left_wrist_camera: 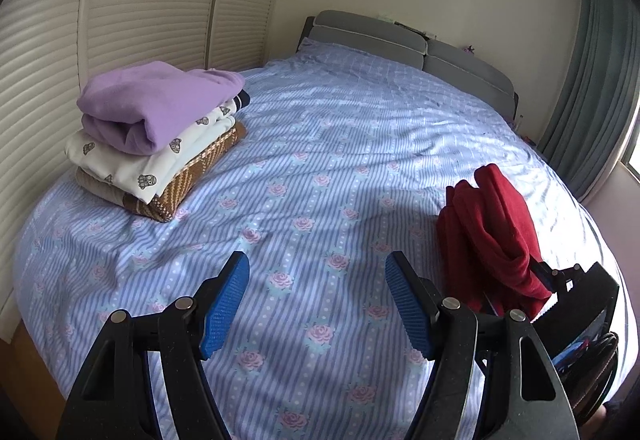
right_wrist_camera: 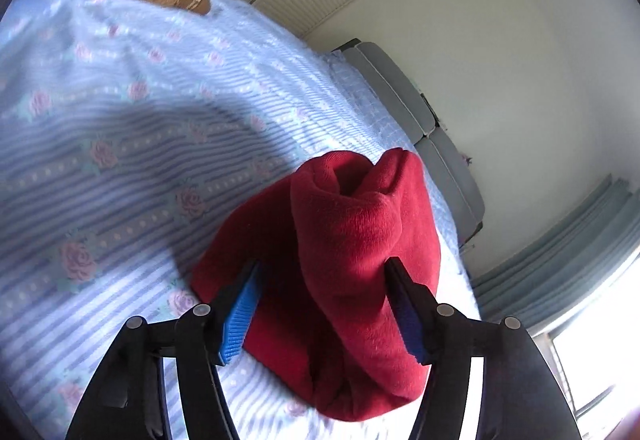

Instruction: Fold small clothes

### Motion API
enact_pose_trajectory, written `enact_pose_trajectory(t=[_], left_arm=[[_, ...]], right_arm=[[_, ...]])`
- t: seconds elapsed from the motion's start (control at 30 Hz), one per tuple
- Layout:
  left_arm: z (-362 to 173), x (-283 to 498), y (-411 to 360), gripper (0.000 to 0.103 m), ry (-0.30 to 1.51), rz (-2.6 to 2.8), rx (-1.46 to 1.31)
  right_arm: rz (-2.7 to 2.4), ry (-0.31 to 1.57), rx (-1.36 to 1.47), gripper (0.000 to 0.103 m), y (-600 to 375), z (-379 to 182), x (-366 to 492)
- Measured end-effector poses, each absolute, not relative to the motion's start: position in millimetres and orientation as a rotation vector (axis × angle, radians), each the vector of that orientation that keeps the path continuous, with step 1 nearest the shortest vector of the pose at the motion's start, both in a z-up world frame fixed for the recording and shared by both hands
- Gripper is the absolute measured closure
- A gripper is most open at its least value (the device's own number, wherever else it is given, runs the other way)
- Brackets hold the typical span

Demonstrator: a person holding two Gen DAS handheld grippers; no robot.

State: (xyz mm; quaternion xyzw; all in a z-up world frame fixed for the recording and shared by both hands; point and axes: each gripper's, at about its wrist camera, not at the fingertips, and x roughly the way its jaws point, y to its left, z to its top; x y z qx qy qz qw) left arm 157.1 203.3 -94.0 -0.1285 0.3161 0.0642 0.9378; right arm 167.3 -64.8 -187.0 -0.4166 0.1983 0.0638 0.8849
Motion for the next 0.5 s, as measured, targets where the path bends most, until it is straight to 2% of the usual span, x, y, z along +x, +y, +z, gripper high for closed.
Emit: enact_pose_trajectory(t=[0.3, 0.5], left_arm=[[-63.3, 173.9, 148.8, 0.033, 0.613, -0.052, -0.217], [-64.9, 211.6, 89.3, 0.033, 0.654, -0.263, -0.224]], right_arm=[[0.160, 0.445, -0.489, 0.041, -127.6, -148.3, 135.3], [0.115, 0.560, -0.263, 0.041, -187.3, -166.7, 146.3]])
